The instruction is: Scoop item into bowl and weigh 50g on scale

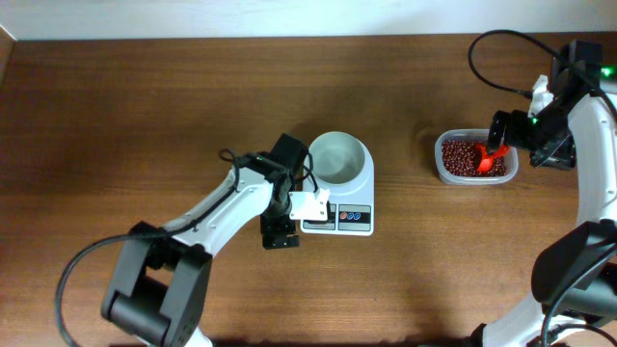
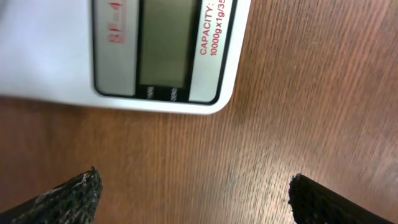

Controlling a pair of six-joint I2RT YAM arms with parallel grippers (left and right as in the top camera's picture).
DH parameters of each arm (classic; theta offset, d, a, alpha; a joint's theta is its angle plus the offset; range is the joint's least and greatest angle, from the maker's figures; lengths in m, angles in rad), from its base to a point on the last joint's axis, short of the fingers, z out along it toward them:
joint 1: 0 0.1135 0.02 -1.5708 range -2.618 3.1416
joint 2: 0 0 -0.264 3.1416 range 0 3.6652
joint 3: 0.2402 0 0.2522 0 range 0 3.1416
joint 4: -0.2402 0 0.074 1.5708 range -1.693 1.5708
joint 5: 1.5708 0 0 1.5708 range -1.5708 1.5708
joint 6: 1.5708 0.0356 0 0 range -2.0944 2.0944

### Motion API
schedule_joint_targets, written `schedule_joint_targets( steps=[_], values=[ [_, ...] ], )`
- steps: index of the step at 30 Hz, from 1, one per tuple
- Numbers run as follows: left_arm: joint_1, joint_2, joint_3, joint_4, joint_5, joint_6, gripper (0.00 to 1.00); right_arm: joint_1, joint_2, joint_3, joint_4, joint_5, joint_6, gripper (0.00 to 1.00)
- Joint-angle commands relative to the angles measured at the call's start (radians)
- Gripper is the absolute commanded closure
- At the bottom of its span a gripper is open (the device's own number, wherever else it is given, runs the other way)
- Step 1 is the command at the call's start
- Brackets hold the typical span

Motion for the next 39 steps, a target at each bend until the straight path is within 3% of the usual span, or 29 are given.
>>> schedule_joint_targets(
  steps=[1,7,39],
  values=[
    [0.0,0.083,0.013,0.024,0.03,0.021,0.01,0.005,-0.021,-0.002,0.002,-0.006,0.001,0.01],
    [0.0,0.113,0.013,0.103,0.033,0.021,0.01,0.005,-0.021,-0.002,0.003,-0.006,0.001,0.01],
    [0.0,0.113,0.013,0.098,0.029,0.02,0.01,0.005,-0.021,-0.002,0.071,-0.022,0.008,0.01]
  ],
)
